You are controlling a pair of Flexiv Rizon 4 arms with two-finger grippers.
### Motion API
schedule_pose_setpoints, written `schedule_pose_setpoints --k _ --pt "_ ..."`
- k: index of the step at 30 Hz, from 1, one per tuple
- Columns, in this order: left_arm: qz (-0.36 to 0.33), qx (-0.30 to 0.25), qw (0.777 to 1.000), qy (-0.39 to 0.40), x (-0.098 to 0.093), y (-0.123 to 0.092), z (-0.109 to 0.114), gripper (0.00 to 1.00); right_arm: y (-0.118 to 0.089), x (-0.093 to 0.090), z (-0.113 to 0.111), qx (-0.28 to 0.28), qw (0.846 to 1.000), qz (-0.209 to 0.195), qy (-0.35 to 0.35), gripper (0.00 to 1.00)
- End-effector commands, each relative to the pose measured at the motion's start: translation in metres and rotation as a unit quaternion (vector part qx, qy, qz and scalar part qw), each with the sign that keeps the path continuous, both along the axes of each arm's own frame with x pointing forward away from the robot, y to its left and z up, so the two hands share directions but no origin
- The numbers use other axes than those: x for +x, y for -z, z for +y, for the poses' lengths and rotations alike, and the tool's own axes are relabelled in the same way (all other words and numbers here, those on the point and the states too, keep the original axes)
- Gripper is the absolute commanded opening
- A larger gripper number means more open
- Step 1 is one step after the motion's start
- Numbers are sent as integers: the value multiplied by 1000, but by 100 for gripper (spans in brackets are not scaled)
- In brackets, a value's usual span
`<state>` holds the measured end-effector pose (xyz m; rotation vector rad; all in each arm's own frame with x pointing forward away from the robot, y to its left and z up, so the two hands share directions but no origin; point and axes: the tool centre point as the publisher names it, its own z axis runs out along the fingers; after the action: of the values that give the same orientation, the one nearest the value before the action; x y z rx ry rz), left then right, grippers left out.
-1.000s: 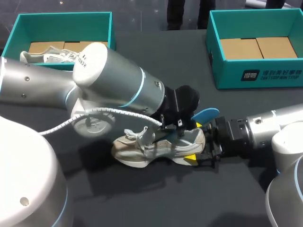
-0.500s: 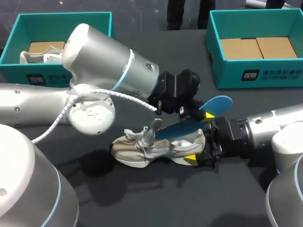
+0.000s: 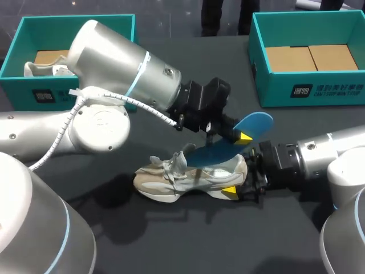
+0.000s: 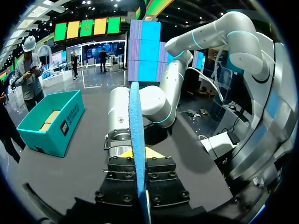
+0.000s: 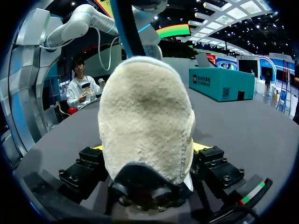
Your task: Take the shoe out of the shoebox, open the shoe tongue, remove and reinsert the insole, then place the shoe into the shoebox
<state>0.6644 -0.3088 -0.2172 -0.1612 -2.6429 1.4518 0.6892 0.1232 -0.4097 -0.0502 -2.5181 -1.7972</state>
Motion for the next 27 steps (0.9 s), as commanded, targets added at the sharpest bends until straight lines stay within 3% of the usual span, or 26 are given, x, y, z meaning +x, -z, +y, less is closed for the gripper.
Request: schedule_pose_setpoints --k 1,5,11,24,27 --pt "-25 -19 1000 -5 -17 -22 16 0 1 -1 0 -3 1000 0 0 0" --pt "-30 -64 997 -9 -27 -55 36 0 1 -1 0 -3 1000 0 0 0" --pt "2 -139 990 -30 -38 -84 65 0 1 -1 0 -3 1000 0 0 0" --pt "2 -139 990 -30 -38 -84 65 0 1 -1 0 -3 1000 0 0 0" --pt "51 -197 978 -37 -36 -97 76 0 1 -1 0 -3 1000 0 0 0"
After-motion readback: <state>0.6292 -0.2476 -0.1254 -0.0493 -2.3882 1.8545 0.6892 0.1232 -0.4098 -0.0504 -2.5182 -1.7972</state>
